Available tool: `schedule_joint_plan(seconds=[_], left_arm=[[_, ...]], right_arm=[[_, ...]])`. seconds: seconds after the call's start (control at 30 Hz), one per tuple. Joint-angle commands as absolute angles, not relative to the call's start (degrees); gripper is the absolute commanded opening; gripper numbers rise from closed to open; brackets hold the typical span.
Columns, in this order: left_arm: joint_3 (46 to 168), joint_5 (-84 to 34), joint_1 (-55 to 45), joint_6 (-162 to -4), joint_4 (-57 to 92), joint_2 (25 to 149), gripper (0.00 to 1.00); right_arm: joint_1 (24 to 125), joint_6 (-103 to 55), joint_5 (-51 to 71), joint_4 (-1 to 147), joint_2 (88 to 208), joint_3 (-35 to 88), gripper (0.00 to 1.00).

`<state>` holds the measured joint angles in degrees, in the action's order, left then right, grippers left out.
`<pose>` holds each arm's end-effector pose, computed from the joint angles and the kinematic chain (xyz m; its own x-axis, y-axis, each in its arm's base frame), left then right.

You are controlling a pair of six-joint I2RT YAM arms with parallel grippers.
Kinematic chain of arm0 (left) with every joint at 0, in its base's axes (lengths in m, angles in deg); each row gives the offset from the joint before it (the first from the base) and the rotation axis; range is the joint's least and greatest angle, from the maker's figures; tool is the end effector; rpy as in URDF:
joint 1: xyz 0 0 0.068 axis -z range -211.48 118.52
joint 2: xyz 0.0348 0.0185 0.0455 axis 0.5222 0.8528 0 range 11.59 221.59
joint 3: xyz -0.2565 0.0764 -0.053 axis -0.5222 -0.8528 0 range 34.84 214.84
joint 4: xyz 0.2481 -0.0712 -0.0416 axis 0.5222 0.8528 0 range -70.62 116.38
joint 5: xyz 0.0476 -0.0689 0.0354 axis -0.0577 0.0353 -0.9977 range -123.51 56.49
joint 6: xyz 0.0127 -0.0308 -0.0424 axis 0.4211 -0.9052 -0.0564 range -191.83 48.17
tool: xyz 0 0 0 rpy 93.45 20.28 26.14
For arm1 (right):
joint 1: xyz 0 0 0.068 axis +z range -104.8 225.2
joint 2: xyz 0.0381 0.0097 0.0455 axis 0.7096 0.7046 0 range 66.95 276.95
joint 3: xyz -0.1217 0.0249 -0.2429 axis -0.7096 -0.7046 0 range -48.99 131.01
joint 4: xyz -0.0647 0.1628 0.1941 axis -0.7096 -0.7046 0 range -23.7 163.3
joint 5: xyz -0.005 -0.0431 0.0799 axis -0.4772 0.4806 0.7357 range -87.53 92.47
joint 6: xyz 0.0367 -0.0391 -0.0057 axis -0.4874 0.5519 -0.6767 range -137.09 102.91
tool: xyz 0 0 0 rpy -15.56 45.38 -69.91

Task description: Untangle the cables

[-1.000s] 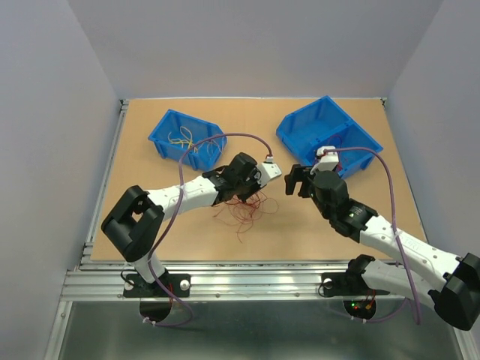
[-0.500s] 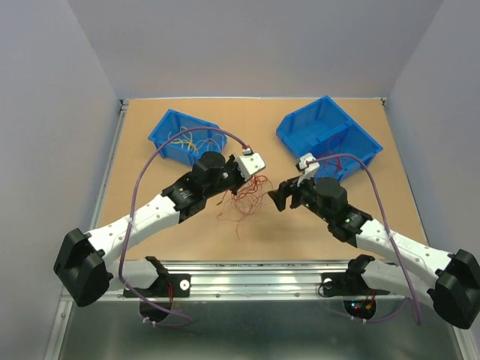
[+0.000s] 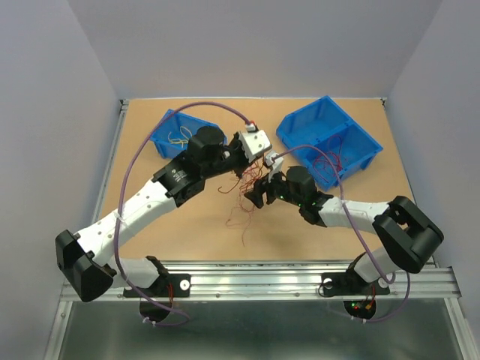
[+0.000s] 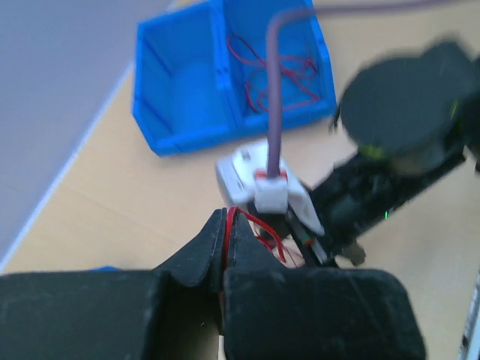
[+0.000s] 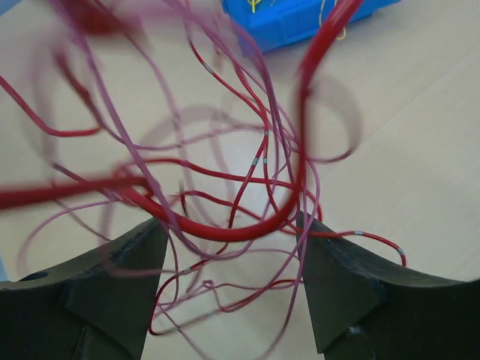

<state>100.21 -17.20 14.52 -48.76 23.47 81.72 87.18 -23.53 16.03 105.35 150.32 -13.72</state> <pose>0.1918 -0.2128 0.3846 0.2477 0.2849 -0.9260 0.8545 0.3862 0.3474 0.2191 0.2083 0.2033 -0.2961 -0.1197 -0.9476 -0.7896 0.5890 0.1723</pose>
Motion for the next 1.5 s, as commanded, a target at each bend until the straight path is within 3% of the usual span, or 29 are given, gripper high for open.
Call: schedule_joint_plan(seconds=[0.0,0.03,0.1,0.13,0.17,0.23,0.27,0.37,0.53,0.6,0.63,0.73,0.8,0.9,1.13,1.2,1.47], left_arm=[[120.6,-20.9,14.2,-48.3,30.9,83.4,0.00],[123.9,-22.0,14.1,-48.4,32.1,83.8,0.00],[132.2,-24.7,14.2,-48.9,33.4,84.0,0.00],[134.6,-25.8,14.2,-49.3,33.4,84.0,0.00],[136.9,-28.9,14.1,-49.7,33.2,83.8,0.00],[141.9,-33.0,14.2,-50.9,29.9,82.3,0.00],[142.4,-40.8,14.1,-51.2,27.8,80.4,0.00],[139.1,-51.6,14.2,-50.7,16.6,76.6,0.00],[123.4,-59.9,14.2,-47.0,-0.5,66.6,0.00],[119.2,-60.5,14.1,-46.3,-3.4,63.1,0.00],[115.6,-59.8,14.1,-46.0,-5.3,62.1,0.00],[110.2,-55.7,14.2,-47.1,-6.1,58.4,0.00],[106.6,-48.6,14.2,-48.6,-5.3,56.3,0.00],[104.8,-38.7,14.3,-51.4,-3.0,55.4,0.00],[99.8,-28.1,14.3,-57.1,-0.4,55.5,0.00],[99.7,-27.2,14.2,-58.5,-0.1,56.5,0.00],[95.4,-24.6,14.2,-62.9,-2.2,58.8,0.00]], right_arm=[[87.4,-22.6,18.4,112.3,153.1,-8.1,0.73],[87.3,-22.5,18.7,112.3,153.4,-7.9,0.73],[87.4,-22.6,20.2,112.4,154.3,-7.4,0.62],[87.3,-22.6,20.3,112.4,154.5,-7.3,0.53],[87.3,-22.7,20.2,112.4,154.5,-7.3,0.39],[87.4,-22.7,20.0,112.3,154.2,-7.7,0.36],[87.3,-22.6,19.7,112.3,154.0,-7.9,0.35],[87.3,-22.7,17.8,112.1,152.6,-9.2,0.37],[87.3,-22.9,14.5,106.0,149.3,-9.7,0.41],[87.3,-23.2,12.3,103.2,147.4,-9.4,0.47],[87.4,-23.2,11.9,101.4,146.7,-9.8,0.56],[87.3,-23.1,11.6,100.5,143.0,-11.6,0.61],[87.3,-22.9,12.6,100.6,140.2,-13.0,0.73],[87.3,-22.9,15.4,101.9,137.6,-14.5,0.82],[87.3,-23.0,25.0,111.4,134.0,-18.7,0.86],[87.3,-23.2,28.8,115.0,135.0,-19.1,0.93],[90.4,-23.6,27.4,120.2,144.0,-14.5,0.94]])
